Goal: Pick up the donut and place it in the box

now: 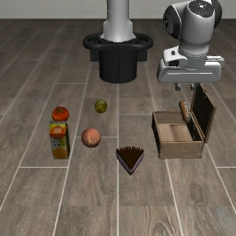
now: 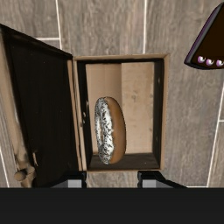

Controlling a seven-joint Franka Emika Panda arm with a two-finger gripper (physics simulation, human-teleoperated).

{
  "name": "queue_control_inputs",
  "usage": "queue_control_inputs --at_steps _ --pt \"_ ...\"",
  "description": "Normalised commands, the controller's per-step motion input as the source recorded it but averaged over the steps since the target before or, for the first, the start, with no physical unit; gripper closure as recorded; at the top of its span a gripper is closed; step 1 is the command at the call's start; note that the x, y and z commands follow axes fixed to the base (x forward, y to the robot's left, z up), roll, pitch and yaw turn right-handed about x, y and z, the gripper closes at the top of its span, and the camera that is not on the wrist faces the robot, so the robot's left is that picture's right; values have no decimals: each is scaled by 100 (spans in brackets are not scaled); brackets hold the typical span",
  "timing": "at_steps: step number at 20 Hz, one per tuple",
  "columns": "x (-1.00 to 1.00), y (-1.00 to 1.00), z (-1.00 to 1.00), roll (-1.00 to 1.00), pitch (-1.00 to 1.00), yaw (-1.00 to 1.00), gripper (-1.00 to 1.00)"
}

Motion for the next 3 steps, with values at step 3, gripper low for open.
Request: queue_control_inputs --at_steps 3 --pt "0 0 0 0 0 0 -100"
